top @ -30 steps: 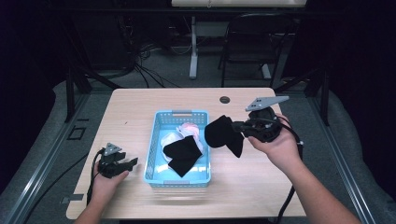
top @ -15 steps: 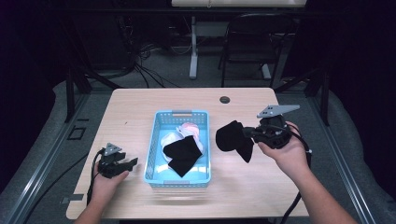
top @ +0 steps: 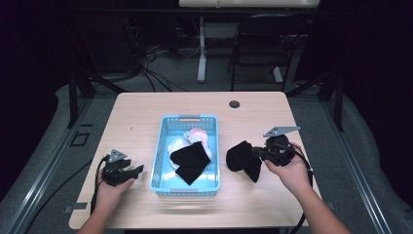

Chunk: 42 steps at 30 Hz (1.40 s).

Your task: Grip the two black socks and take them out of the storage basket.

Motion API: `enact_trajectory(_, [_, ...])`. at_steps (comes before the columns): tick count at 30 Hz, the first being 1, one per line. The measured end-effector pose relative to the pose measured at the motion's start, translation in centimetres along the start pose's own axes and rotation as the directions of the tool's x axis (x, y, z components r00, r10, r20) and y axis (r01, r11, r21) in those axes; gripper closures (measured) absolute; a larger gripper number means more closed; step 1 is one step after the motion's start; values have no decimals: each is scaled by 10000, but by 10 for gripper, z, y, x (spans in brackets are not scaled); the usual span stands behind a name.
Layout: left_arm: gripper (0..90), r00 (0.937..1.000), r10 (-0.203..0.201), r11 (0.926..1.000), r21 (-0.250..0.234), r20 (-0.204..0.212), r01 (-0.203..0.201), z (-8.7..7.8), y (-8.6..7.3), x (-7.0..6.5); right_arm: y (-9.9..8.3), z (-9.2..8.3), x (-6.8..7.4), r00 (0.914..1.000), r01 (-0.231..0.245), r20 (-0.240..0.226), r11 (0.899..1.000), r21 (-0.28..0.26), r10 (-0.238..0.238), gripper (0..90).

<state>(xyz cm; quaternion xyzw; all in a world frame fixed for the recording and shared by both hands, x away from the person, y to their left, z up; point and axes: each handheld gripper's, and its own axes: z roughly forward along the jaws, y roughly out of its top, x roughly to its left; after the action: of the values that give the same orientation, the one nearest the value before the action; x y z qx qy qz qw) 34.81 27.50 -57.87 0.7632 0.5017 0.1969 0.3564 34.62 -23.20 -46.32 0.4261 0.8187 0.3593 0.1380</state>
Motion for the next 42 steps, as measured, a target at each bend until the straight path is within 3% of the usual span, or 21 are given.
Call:
enact_trajectory(5, [389,10000,1,10000,1,8,-1,0,0,0,-18,17,-25,9963,-719,488,9969,322,703,877])
enact_trajectory(11, [389,10000,-6,10000,24,2,6,1,0,0,-37,28,-53,9816,-1559,1175,9870,380,1506,873])
enact_trajectory(15, [389,10000,-7,10000,35,-4,7,1,0,0,-47,32,-65,9687,-2105,1428,9768,386,2030,838])
enact_trajectory(19, [389,10000,5,10000,41,-2,-5,1,0,0,-54,35,-72,9619,-2348,1535,9712,393,2264,777])
enact_trajectory(34, [387,10000,-17,10000,28,-17,17,0,0,0,-48,29,-70,9601,-2265,1733,9738,200,2197,692])
enact_trajectory(42, [387,10000,0,10000,-36,-21,-1,0,0,0,-37,22,-66,9670,-1934,1701,9811,56,1897,662])
